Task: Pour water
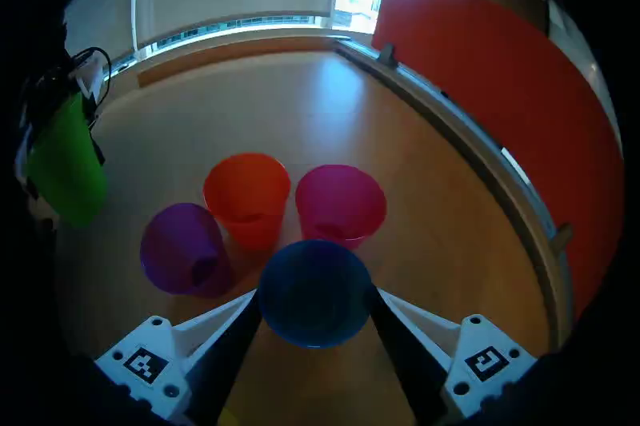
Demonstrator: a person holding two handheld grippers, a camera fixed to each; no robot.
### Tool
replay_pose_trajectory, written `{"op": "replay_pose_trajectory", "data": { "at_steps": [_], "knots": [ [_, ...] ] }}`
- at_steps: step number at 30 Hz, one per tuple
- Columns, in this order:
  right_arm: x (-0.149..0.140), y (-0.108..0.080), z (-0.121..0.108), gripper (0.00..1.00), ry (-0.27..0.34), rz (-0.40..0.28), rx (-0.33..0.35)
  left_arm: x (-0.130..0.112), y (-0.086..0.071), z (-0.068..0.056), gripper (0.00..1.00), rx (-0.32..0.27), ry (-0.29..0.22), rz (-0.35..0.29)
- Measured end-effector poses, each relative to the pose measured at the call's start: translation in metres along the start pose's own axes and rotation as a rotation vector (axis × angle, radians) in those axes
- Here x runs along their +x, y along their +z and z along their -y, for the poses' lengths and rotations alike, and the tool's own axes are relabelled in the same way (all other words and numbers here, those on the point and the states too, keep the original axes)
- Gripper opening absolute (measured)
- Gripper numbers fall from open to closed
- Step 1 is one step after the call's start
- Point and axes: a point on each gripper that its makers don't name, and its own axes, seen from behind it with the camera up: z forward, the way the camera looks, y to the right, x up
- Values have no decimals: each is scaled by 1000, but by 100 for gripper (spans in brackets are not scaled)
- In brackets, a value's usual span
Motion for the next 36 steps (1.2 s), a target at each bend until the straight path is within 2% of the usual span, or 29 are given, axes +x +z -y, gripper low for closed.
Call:
{"op": "replay_pose_trajectory", "data": {
  "at_steps": [11,17,36],
  "knots": [
    [-3,-4,1,94,4,-11,6,2,1,-2,87,-1,1,-1],
    [0,-12,-3,94,27,-47,-12,5,-1,-4,87,1,8,-2],
    [26,-72,0,94,70,-220,-74,18,-3,-15,87,4,37,-9]
  ]
}}
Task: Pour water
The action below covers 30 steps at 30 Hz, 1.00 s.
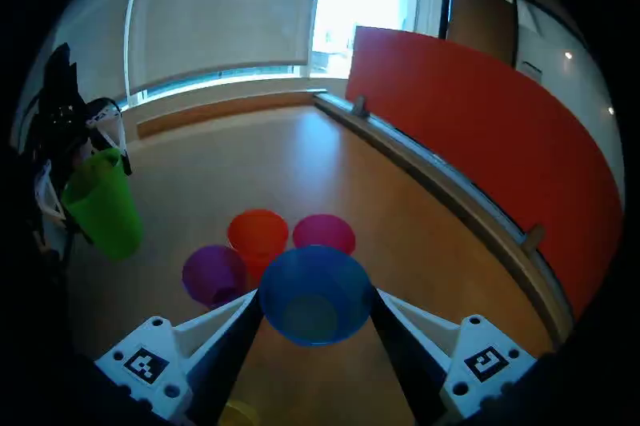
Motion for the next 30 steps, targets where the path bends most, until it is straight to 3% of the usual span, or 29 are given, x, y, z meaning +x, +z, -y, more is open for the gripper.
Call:
{"op": "replay_pose_trajectory", "data": {
  "at_steps": [12,30],
  "knots": [
    [27,-36,7,93,34,-133,-41,2,1,0,87,9,3,7],
    [57,-81,29,93,69,-314,-84,11,-2,-12,87,6,22,7]
  ]
}}
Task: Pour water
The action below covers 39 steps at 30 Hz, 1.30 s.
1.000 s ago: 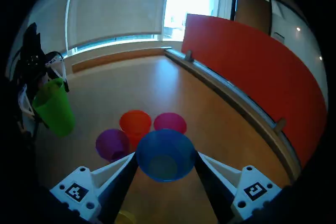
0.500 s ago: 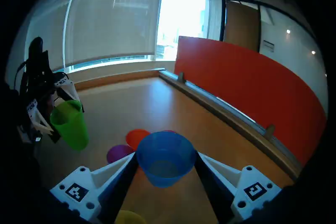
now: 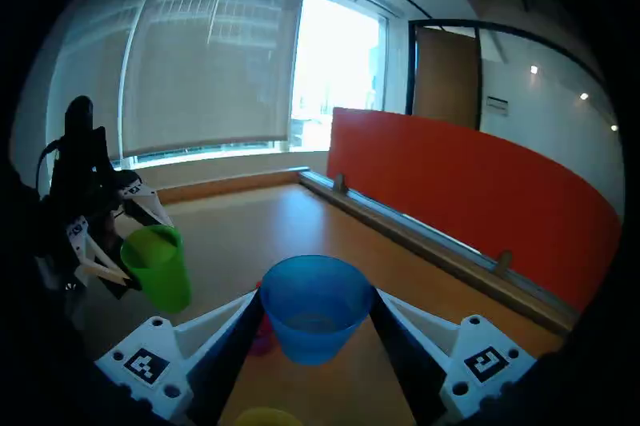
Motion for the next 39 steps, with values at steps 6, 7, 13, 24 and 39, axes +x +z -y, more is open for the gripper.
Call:
{"op": "replay_pose_trajectory", "data": {
  "at_steps": [6,7,13,24,39],
  "knots": [
    [12,-6,7,93,14,-56,-14,2,-2,-3,87,-1,7,-1],
    [14,-7,8,93,16,-67,-17,3,-2,-3,87,-1,8,-2],
    [27,-11,10,93,26,-122,-34,6,-3,-4,87,-3,5,-9],
    [39,-18,6,93,26,-187,-64,7,-2,-6,87,-9,7,-8],
    [44,-24,10,93,22,-236,-82,9,2,-10,87,-12,4,-16]
  ]
}}
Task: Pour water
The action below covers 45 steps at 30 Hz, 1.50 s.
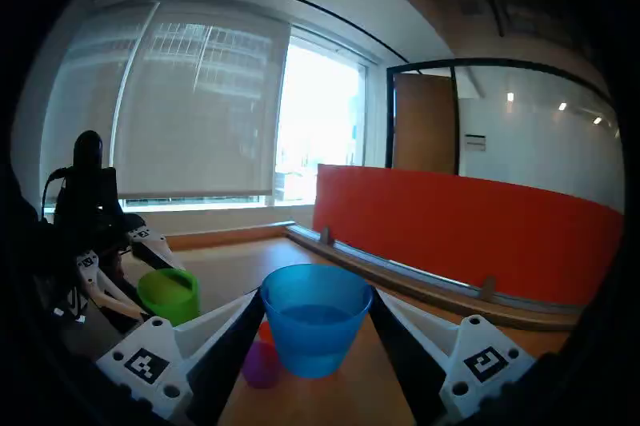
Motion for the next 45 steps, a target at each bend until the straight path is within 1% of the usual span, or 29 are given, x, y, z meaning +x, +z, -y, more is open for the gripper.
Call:
{"op": "replay_pose_trajectory", "data": {
  "at_steps": [15,20,27,45],
  "knots": [
    [0,-3,-3,93,-18,-5,-16,3,1,-4,87,-7,0,-7],
    [0,-2,-3,93,-10,-7,-13,3,2,-4,87,-8,2,-8],
    [1,-2,-3,93,-17,-7,-11,2,3,-2,87,-6,-5,-11],
    [5,-2,4,93,-53,-6,9,2,4,-4,87,-12,-5,-12]
  ]
}}
